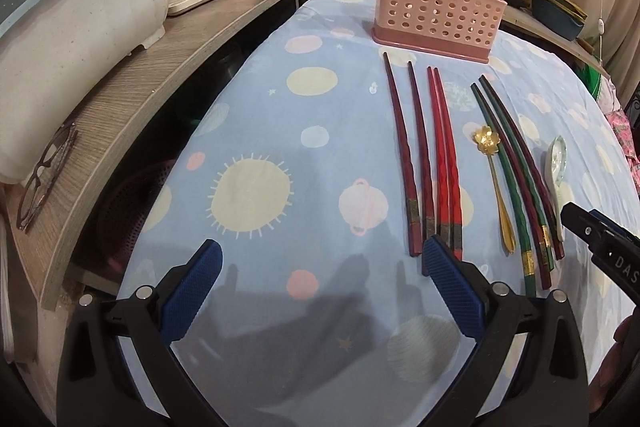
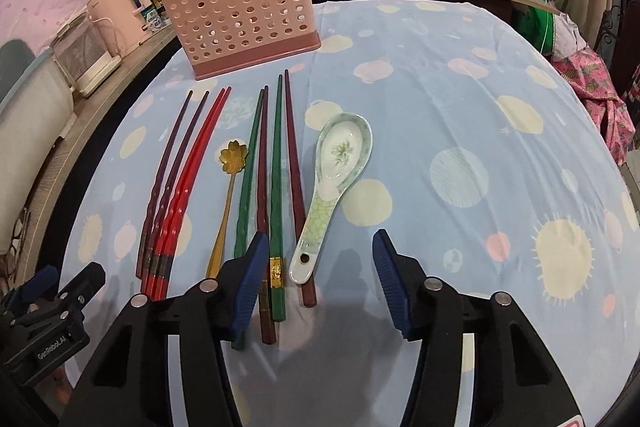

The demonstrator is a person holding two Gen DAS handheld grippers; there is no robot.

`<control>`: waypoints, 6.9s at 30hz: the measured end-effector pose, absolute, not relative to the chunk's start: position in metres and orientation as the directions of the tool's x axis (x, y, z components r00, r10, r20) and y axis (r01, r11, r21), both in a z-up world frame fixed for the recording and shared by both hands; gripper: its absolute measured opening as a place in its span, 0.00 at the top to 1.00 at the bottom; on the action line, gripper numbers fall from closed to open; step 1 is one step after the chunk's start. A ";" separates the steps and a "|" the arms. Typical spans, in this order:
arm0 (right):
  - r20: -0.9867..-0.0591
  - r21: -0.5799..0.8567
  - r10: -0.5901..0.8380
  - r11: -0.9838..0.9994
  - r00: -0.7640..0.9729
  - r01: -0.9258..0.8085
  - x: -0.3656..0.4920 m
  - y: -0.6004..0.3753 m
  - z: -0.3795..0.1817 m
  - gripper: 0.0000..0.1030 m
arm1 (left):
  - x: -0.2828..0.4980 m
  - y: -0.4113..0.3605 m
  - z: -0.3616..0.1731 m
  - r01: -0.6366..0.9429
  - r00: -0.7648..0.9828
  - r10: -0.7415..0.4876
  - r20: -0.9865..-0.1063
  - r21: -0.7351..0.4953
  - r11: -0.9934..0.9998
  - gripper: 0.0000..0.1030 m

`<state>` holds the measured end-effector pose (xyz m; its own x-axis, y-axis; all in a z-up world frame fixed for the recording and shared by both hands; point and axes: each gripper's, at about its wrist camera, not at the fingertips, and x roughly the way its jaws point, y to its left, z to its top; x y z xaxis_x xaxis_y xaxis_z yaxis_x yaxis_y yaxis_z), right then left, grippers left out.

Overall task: Organize utensils
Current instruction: 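Grasp the white ceramic spoon with the right tool while the left tool grasps a dark-red chopstick, then lift the spoon with the right tool while the left tool carries the chopstick to the pink basket, then open the right tool over the basket while the left tool drops the chopstick in, then move the left tool toward a dark-red chopstick while the right tool approaches another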

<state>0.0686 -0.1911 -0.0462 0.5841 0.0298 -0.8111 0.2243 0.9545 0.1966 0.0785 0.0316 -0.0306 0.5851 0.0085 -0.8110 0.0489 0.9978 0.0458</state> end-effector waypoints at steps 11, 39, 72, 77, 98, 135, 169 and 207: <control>-0.829 0.256 0.103 0.944 0.549 0.209 0.079 -0.199 -0.061 0.82 | 0.091 0.032 -0.039 0.049 0.558 -0.044 -0.829 -0.020 0.999 0.07; -0.826 0.291 0.120 0.927 0.551 0.235 0.069 -0.225 -0.067 0.88 | 0.114 0.011 -0.060 0.119 0.518 -0.074 -0.852 -0.014 0.993 0.35; -0.740 0.320 0.096 0.921 0.665 0.224 0.031 -0.235 -0.005 0.92 | 0.081 0.035 0.030 0.143 0.672 -0.178 -0.719 -0.111 0.984 0.93; -0.720 0.321 0.093 0.923 0.687 0.211 0.035 -0.234 0.009 0.93 | 0.084 0.037 0.050 0.143 0.708 -0.181 -0.683 -0.112 0.983 0.93; -0.615 0.316 0.075 0.935 0.785 0.159 0.096 -0.258 0.077 0.93 | 0.143 0.031 0.149 0.174 0.837 -0.202 -0.508 -0.103 0.979 0.93; -0.629 0.263 0.061 0.955 0.775 0.138 0.319 -0.252 0.076 0.93 | 0.324 -0.020 0.196 0.180 0.887 -0.226 -0.402 -0.149 0.972 0.93; -0.768 0.240 0.092 0.959 0.633 0.153 0.074 -0.214 -0.019 0.64 | 0.131 0.035 0.022 0.084 0.701 -0.160 -0.695 -0.143 0.986 0.48; -0.818 0.195 0.094 0.973 0.567 0.121 0.069 -0.192 -0.068 0.92 | 0.086 0.017 -0.042 0.115 0.576 -0.181 -0.797 -0.139 0.983 0.48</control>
<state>0.0686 -0.1921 -0.0679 0.5670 0.0935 -0.8184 0.1211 0.9733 0.1951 0.0856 0.0170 -0.0423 0.5764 -0.1805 -0.7970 0.1155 0.9835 -0.1393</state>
